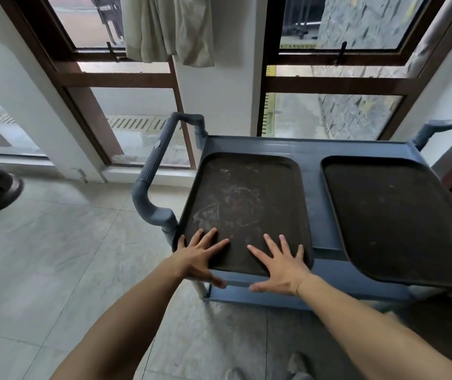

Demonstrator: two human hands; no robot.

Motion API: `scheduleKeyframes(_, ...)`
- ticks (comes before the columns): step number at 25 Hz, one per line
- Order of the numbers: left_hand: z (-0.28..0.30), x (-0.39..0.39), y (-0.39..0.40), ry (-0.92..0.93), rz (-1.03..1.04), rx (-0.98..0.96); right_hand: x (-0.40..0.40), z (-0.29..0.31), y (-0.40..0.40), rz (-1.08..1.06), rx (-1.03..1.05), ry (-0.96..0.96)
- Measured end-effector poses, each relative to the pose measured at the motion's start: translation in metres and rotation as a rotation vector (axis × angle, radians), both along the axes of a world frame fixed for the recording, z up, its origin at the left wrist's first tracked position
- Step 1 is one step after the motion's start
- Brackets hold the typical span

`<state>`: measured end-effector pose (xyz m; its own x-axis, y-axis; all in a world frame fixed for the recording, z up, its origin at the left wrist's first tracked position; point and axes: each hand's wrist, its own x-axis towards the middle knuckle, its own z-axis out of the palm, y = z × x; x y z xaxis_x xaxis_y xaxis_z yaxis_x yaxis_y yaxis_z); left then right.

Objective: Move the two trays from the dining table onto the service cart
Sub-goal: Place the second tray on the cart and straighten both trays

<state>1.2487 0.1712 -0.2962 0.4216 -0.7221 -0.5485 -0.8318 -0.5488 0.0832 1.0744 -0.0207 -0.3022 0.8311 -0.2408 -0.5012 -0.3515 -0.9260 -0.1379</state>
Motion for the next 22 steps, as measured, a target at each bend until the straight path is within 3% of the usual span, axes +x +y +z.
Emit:
scheduleKeyframes(5, -0.003, -0.001, -0.001, -0.112, -0.054, -0.058, 0.007, -0.002, 0.005, -0.003, -0.089, -0.022)
scheduleKeyframes(22, 0.007, 0.051, -0.058, -0.012, 0.035, -0.096, 0.061, 0.007, -0.057, 0.034, -0.072, -0.001)
